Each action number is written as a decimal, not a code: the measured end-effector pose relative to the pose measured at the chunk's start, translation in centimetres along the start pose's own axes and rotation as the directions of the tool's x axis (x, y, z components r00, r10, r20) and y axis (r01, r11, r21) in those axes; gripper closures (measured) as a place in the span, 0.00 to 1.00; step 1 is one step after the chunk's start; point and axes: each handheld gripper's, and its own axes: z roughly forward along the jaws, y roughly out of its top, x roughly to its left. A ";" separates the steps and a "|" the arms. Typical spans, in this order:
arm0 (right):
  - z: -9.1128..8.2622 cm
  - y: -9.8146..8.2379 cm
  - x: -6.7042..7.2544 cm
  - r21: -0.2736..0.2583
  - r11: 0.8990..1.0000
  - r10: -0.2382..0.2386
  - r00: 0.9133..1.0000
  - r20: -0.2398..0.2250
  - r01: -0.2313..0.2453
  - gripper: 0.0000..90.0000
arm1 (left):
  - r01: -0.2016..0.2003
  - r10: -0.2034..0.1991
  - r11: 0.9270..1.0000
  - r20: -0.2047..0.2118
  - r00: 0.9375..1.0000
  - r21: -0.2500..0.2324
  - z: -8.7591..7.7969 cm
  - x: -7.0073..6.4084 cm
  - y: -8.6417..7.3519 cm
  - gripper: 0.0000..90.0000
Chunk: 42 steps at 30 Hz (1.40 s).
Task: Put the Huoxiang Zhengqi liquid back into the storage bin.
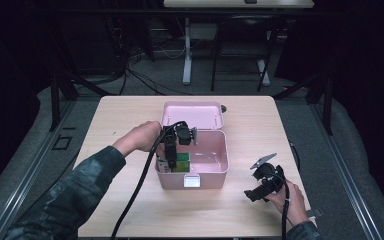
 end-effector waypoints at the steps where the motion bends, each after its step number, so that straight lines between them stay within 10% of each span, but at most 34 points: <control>1: 0.0 0.0 0.0 -0.001 1.000 0.001 1.000 -0.001 -0.001 0.00 | 0.003 -0.003 1.000 -0.002 1.000 -0.005 -0.2 0.0 -0.1 0.45; 11: -0.3 0.1 -0.2 -0.014 1.000 -0.012 1.000 0.005 0.012 0.00 | 0.070 -0.071 0.993 -0.011 0.997 -0.095 -3.2 0.3 -2.0 0.27; 23: -1.4 0.9 -0.6 -0.055 0.997 0.043 0.998 -0.040 -0.045 0.00 | 0.218 -0.229 0.953 -0.028 0.973 -0.210 -6.5 1.5 -7.0 0.18; 31: -2.2 1.5 -1.1 -0.114 0.991 0.067 0.995 -0.074 -0.076 0.00 | 0.336 -0.351 0.901 -0.007 0.936 -0.274 -6.4 2.4 -9.7 0.17; 36: -2.3 2.1 -1.4 -0.129 0.989 0.061 0.996 -0.070 -0.070 0.00 | 0.419 -0.440 0.861 -0.008 0.898 -0.288 -5.6 3.3 -11.0 0.17; 42: -2.5 2.8 -1.8 -0.149 0.986 0.062 0.995 -0.073 -0.072 0.00 | 0.455 -0.491 0.827 -0.030 0.870 -0.330 -4.5 3.7 -11.7 0.14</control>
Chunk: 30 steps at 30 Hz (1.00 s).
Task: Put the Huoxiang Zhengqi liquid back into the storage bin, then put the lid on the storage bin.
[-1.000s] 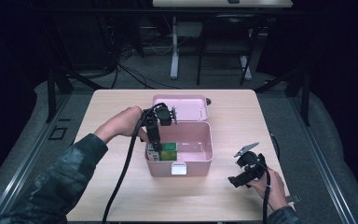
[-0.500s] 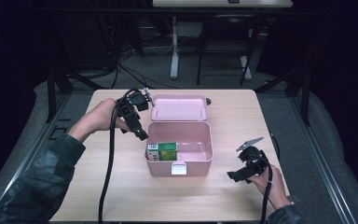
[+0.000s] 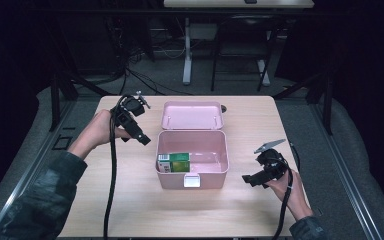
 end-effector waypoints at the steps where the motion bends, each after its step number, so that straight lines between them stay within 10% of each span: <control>1: 0.0 0.1 -0.1 -0.008 1.000 -0.006 1.000 0.000 0.006 0.00 | 0.006 -0.006 1.000 0.006 1.000 0.005 0.3 0.1 -0.1 0.12; 18: -0.5 3.8 -1.0 -0.071 0.997 -0.014 1.000 -0.024 0.013 0.00 | 0.070 -0.069 0.996 0.026 0.997 -0.046 2.6 0.7 -0.3 0.06; 30: -1.8 7.9 -1.8 -0.144 0.990 -0.011 0.999 -0.042 0.005 0.00 | 0.092 -0.086 0.993 0.081 0.993 -0.075 4.0 0.6 -0.4 0.23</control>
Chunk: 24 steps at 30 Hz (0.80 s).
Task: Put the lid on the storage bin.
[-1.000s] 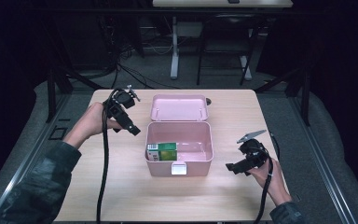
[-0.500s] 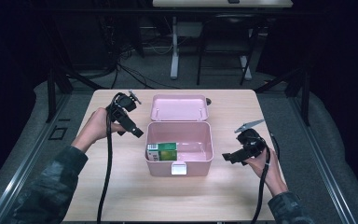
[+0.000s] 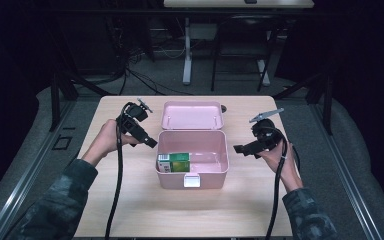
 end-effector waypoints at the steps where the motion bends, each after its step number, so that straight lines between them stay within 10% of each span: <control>1: 0.0 0.3 -0.1 -0.003 1.000 0.002 1.000 -0.004 -0.002 0.00 | -0.001 0.001 1.000 0.009 1.000 -0.003 0.2 0.0 0.1 0.23; 24: 4.4 7.1 -1.0 -0.035 0.999 0.023 1.000 0.003 -0.023 0.34 | 0.045 -0.045 0.999 -0.001 0.999 0.003 3.7 -1.5 0.9 0.60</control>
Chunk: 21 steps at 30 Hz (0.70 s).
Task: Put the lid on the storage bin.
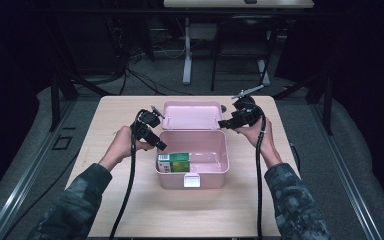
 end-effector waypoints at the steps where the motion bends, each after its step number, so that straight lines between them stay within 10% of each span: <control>1: 0.3 0.2 -0.1 0.002 1.000 0.008 1.000 0.010 -0.008 0.37 | 0.007 -0.007 1.000 -0.003 1.000 -0.007 0.1 0.0 -0.1 0.61; 21: 6.9 1.5 -2.7 -0.003 0.985 0.172 0.979 0.107 -0.173 0.71 | 0.049 -0.050 0.998 -0.042 0.998 -0.041 0.2 -0.4 -0.5 0.67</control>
